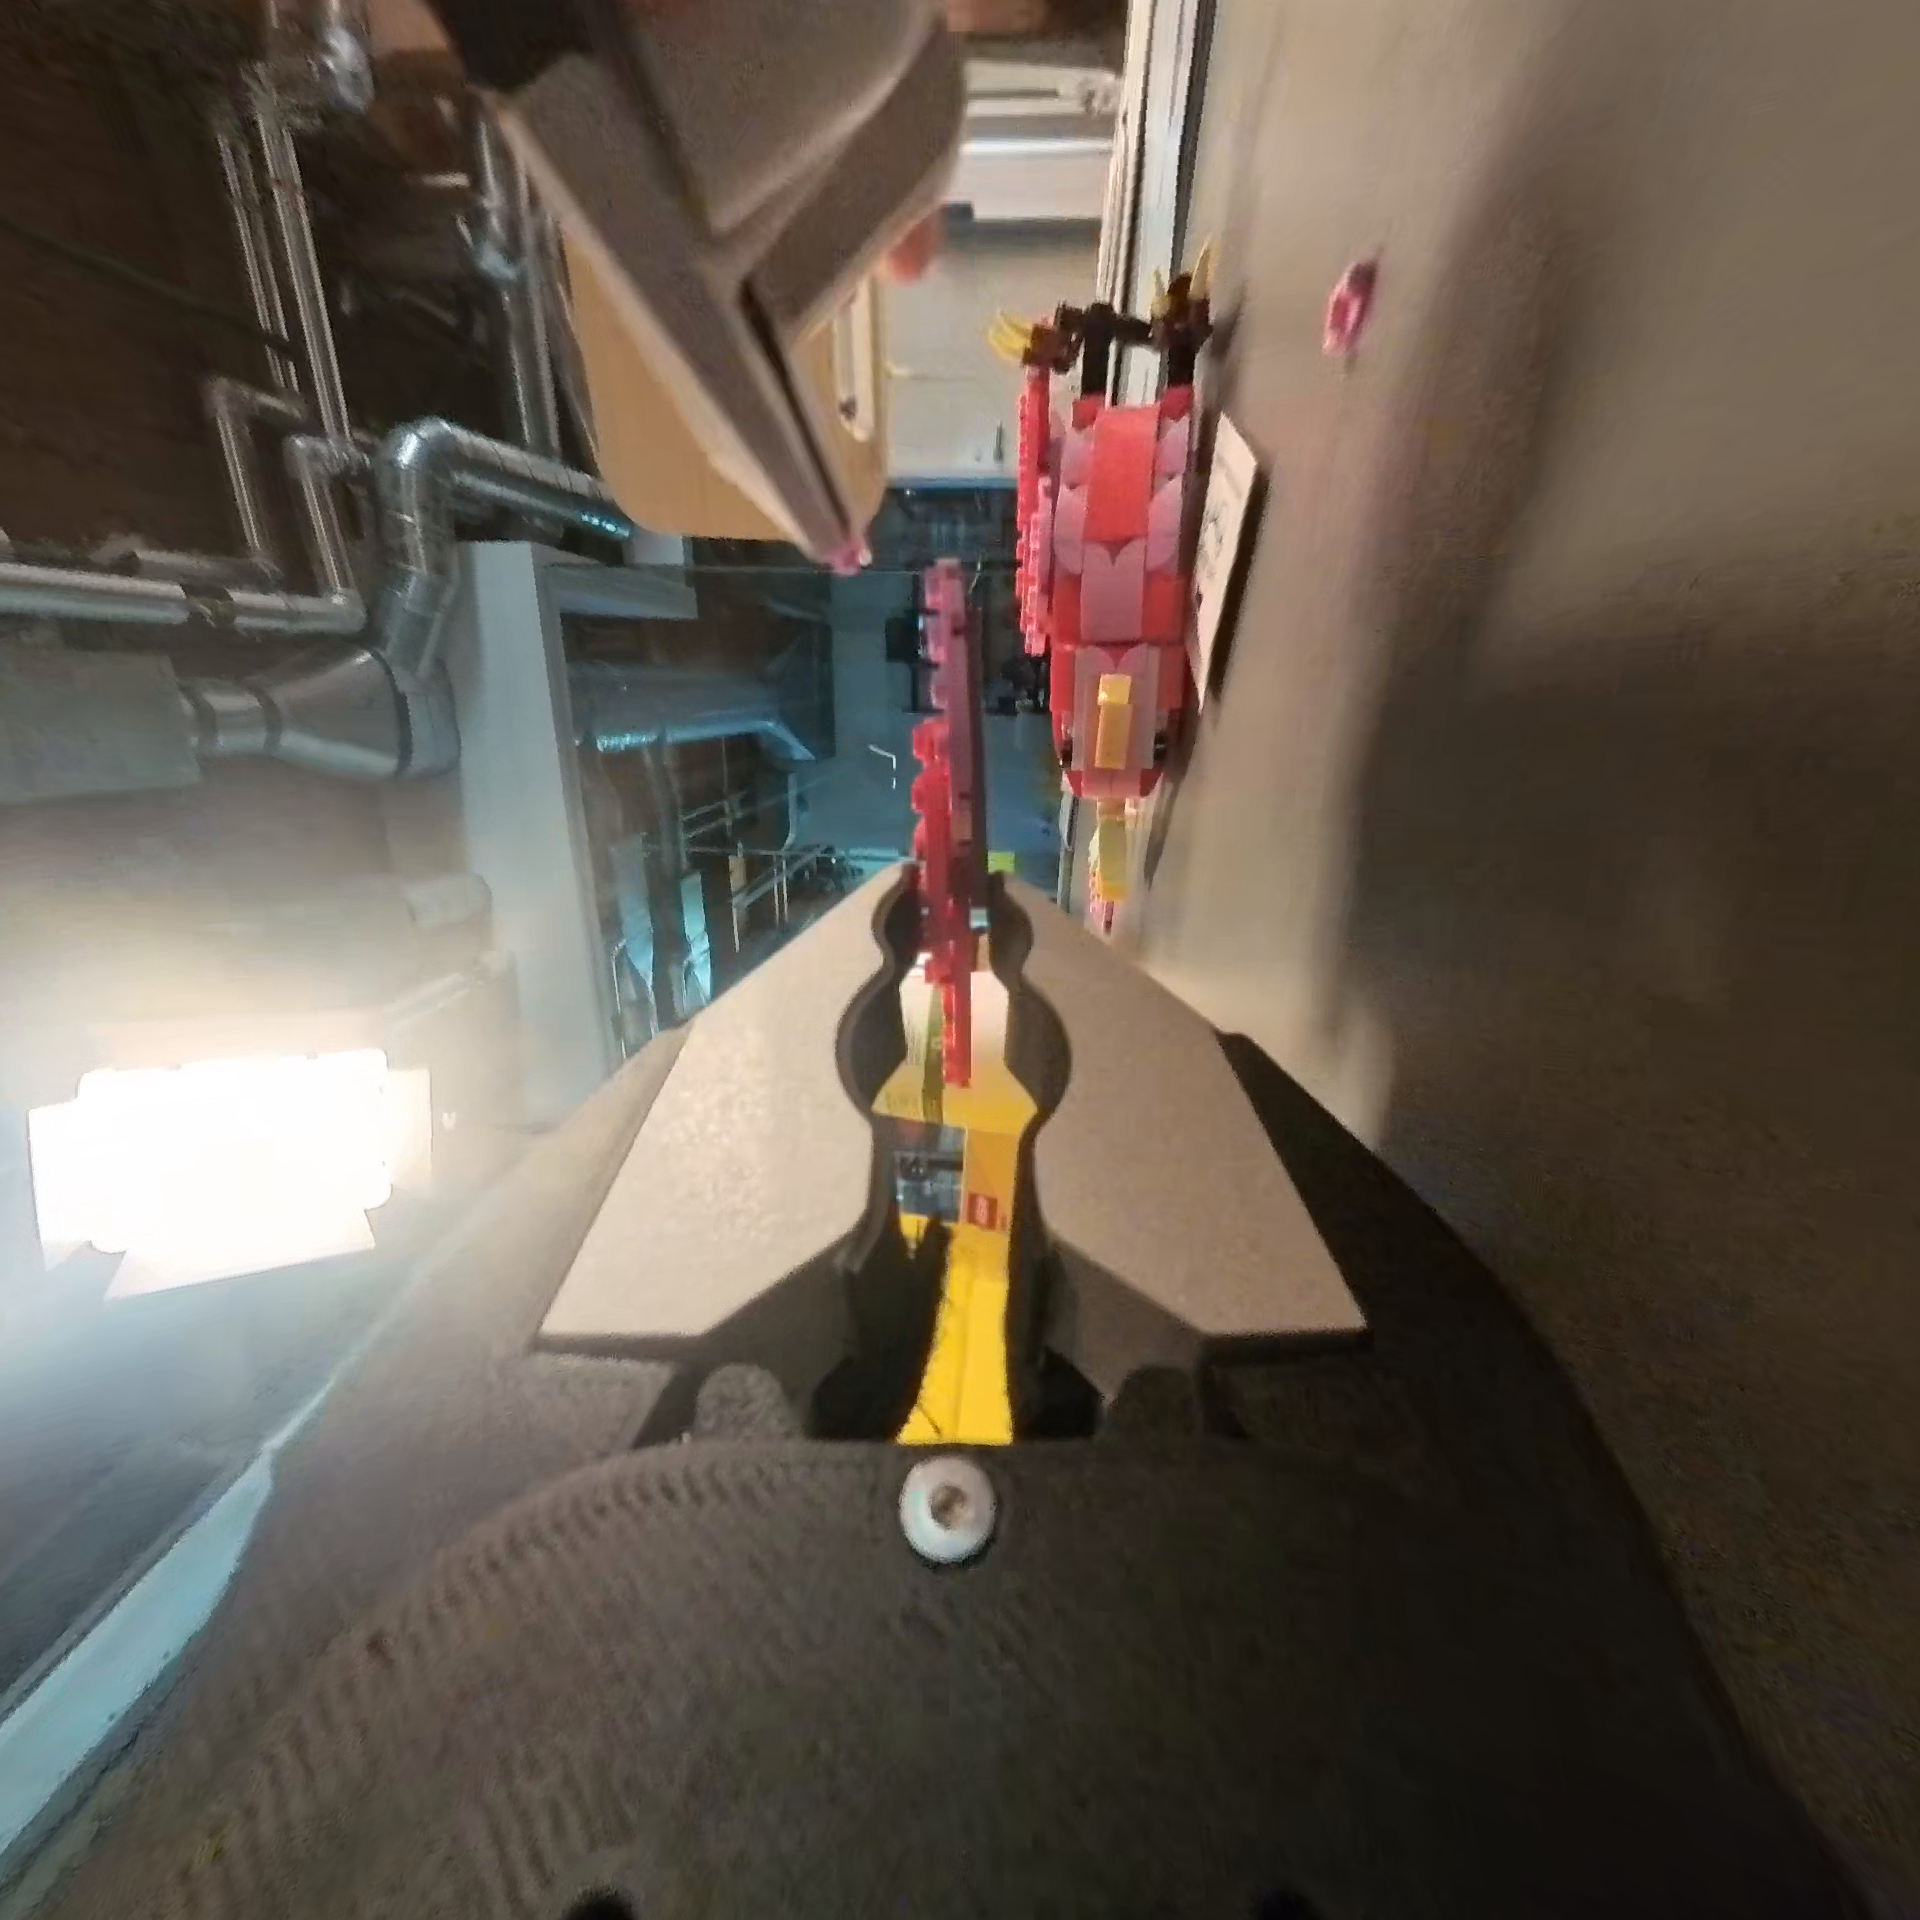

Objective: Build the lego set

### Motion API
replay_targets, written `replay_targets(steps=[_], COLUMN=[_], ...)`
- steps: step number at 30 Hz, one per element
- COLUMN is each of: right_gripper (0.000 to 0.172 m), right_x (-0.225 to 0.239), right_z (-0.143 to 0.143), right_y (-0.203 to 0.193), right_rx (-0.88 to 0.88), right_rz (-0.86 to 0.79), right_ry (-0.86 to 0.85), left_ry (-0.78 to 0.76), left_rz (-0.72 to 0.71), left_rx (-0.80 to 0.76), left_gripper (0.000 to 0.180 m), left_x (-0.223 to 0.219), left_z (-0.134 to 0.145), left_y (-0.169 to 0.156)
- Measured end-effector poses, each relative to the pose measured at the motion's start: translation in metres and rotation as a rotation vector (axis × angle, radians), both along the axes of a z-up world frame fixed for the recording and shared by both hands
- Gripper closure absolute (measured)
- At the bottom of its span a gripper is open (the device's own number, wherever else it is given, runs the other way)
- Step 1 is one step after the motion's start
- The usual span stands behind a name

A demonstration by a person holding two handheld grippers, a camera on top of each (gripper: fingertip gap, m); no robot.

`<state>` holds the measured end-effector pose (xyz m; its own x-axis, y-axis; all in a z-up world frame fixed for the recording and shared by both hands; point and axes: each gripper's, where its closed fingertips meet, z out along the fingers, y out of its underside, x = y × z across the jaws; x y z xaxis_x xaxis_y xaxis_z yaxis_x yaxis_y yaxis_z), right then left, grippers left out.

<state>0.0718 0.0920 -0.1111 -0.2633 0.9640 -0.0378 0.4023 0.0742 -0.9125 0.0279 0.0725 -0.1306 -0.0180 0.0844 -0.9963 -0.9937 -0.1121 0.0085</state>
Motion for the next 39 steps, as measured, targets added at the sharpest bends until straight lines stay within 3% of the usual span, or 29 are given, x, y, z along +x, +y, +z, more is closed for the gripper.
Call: replay_targets(steps=[5, 18, 32, 36, 39], right_gripper=[0.167, 0.167, 0.162, 0.142, 0.124], right_x=[-0.010, -0.017, -0.018, -0.018, -0.011], right_z=[-0.005, -0.012, -0.015, -0.003, 0.002], right_y=[-0.027, -0.040, -0.041, -0.043, -0.053], right_rx=[0.066, 0.184, 0.225, 0.248, 0.452], right_rz=[0.151, 0.324, 0.320, 0.296, 0.314], right_ry=[-0.063, -0.191, -0.239, -0.148, -0.001], left_ry=[0.010, 0.010, 0.002, -0.003, -0.008], left_rz=[-0.032, -0.064, -0.061, -0.044, -0.027], left_rx=[0.012, 0.023, 0.009, 0.004, -0.002], left_gripper=[0.169, 0.169, 0.169, 0.169, 0.169], left_x=[0.007, 0.020, 0.020, 0.018, 0.015], left_z=[0.002, 0.001, -0.001, -0.001, -0.002], left_y=[-0.002, -0.006, -0.005, -0.003, -0.002])
